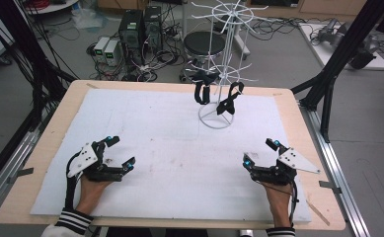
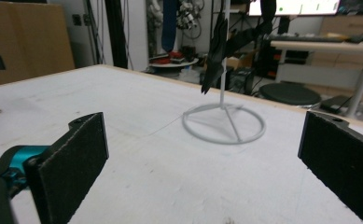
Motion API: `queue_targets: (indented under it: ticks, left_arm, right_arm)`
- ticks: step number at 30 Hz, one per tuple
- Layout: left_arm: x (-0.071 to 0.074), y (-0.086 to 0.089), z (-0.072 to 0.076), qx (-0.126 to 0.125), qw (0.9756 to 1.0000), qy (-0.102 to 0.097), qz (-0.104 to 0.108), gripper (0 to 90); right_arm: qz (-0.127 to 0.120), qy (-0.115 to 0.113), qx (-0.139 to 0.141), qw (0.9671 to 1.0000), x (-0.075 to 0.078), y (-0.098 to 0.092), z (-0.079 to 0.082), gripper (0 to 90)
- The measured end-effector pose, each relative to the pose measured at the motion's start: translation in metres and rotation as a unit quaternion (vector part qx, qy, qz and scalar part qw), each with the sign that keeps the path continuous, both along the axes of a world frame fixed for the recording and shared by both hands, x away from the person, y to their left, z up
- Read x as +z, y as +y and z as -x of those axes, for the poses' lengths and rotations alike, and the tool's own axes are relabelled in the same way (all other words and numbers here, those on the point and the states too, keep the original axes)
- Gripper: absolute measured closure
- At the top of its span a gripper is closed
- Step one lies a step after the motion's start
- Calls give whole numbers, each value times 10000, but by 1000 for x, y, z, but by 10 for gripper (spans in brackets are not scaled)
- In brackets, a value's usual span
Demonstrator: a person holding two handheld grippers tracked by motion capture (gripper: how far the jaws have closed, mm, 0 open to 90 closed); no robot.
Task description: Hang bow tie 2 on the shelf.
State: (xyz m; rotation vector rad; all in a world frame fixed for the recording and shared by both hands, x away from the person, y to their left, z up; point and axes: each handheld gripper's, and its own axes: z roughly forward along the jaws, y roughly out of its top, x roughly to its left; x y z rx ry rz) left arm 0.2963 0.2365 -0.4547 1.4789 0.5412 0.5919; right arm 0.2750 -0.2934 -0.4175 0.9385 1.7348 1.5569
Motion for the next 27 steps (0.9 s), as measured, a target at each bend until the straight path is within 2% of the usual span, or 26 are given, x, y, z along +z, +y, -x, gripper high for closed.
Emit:
queue_targets:
  ticks: [1,3,5,6,12,14,16,19,27]
  left_arm:
    - [0,0,0,-4,10000,-7,-24,55]
    - [0,0,1,12,10000,-12,-24,55]
    - [0,0,1,10,10000,-15,1,55]
    - [0,0,1,9,10000,-16,5,55]
    - [0,1,1,19,10000,-28,6,55]
    - [0,1,1,30,10000,-10,8,55]
    - [0,1,1,27,10000,-11,10,55]
    - [0,1,1,26,10000,-7,15,55]
    - [0,1,2,32,10000,-22,11,55]
  right_arm:
    - [5,-61,27,10000,0,1,-1,8]
    - [-3,68,91,9999,-2,4,-3,7]
    - [154,116,98,9998,-4,7,-4,7]
    - [219,99,81,9997,-4,8,-3,7]
    - [216,-53,36,9997,-1,9,6,8]
    - [16,-304,-73,9995,-5,7,10,8]
    - [-84,-192,-162,9996,-16,3,12,8]
    - [-146,-180,-190,9995,-26,2,15,8]
    - [-189,-354,-219,9990,-35,3,17,8]
